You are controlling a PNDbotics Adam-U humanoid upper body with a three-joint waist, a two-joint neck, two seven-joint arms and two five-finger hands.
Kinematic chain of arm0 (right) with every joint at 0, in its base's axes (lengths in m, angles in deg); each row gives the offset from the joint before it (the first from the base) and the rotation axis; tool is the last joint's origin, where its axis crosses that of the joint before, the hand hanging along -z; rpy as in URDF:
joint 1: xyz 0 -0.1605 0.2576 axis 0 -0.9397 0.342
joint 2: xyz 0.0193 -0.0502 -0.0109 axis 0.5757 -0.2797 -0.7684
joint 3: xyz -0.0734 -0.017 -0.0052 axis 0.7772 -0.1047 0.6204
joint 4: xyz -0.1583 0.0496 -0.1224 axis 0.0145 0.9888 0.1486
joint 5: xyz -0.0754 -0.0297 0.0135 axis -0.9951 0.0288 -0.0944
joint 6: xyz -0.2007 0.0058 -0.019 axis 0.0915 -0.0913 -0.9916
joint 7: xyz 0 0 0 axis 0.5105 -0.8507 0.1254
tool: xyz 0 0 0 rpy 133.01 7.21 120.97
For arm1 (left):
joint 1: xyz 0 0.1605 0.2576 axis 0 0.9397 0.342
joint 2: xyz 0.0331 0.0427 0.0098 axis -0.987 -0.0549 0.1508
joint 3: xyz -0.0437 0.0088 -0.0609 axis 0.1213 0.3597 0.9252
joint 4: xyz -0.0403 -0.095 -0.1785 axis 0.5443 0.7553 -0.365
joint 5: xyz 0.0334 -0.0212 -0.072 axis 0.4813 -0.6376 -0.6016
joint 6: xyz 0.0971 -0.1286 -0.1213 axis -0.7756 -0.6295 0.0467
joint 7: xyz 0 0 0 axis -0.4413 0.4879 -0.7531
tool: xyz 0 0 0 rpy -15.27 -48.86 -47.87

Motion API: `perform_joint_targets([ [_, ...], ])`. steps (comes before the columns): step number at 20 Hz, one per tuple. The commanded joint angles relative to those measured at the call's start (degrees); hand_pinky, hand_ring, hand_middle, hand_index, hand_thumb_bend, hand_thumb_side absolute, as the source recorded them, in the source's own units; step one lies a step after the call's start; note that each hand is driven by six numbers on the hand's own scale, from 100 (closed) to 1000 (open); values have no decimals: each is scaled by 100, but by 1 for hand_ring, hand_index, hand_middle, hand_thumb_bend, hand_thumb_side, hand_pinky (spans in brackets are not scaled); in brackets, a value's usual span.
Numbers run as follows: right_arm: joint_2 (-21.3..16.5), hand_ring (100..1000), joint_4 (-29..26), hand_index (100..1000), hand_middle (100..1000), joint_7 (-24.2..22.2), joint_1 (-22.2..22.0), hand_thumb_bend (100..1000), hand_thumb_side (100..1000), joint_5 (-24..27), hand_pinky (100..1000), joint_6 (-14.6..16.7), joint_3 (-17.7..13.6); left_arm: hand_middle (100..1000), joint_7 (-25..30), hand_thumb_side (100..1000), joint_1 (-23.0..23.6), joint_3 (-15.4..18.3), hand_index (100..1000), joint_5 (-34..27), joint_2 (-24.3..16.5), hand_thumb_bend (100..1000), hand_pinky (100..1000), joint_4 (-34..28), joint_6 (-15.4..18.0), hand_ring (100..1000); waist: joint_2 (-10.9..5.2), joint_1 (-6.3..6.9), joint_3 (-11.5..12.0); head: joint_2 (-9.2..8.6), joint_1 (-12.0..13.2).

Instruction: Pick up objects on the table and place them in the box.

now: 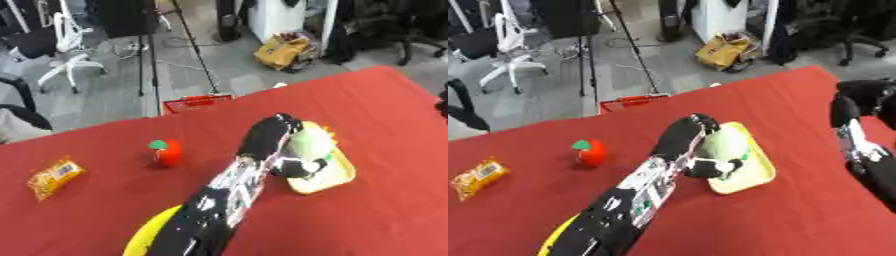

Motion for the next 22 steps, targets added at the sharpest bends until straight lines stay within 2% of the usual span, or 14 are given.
perform_joint_targets([
  [1,-22,613,-139,736,607,-65,117,322,687,70,600,29,36,556,-230,510,-131,139,690,225,-31,812,579,82,-175,559,25,-25,-38,-121,87],
  [2,-21,613,-139,736,607,-73,128,322,687,77,600,35,43,556,-303,510,-138,166,690,294,-31,812,579,116,-244,559,38,-12,-59,-138,101],
  [3,-18,613,-139,736,607,-83,140,322,686,82,600,40,52,589,-390,580,-146,189,711,371,-34,852,587,135,-309,577,53,2,-81,-157,119],
  [6,-10,613,-139,736,607,-117,175,323,686,94,600,55,79,602,-694,592,-158,233,718,640,-34,874,588,180,-473,581,88,31,-144,-210,172],
  [7,-9,613,-139,736,607,-126,188,323,686,97,599,60,85,669,-825,622,-160,265,751,746,-43,977,618,190,-542,635,103,43,-178,-231,193],
  [8,-9,613,-139,736,607,-133,197,323,686,100,599,64,90,669,-954,622,-158,290,751,857,-43,977,618,214,-613,635,113,51,-203,-244,209],
  [9,-8,612,-139,736,606,-136,199,323,686,102,599,64,91,748,-1065,675,-154,315,779,948,-41,1000,668,238,-671,710,119,56,-219,-251,214],
  [14,-17,612,-139,736,606,-122,168,323,685,86,599,51,65,760,-1465,693,-117,366,783,928,-101,1000,686,109,-759,731,120,77,-193,-242,189],
  [17,-37,612,-139,735,605,-89,102,322,684,62,599,25,23,742,-1585,724,-14,386,775,469,-338,946,649,-383,-719,710,84,77,-76,-224,110],
  [20,-75,612,-139,735,605,-25,-53,322,682,12,598,-33,-58,735,-1718,736,324,497,772,-601,-724,933,627,-1423,-802,699,10,46,181,-129,-63],
  [22,-101,611,-139,734,604,7,-148,322,681,-15,598,-66,-92,737,-1589,745,611,564,798,-1275,-1036,893,614,-2039,-952,693,-37,40,354,-77,-174],
])
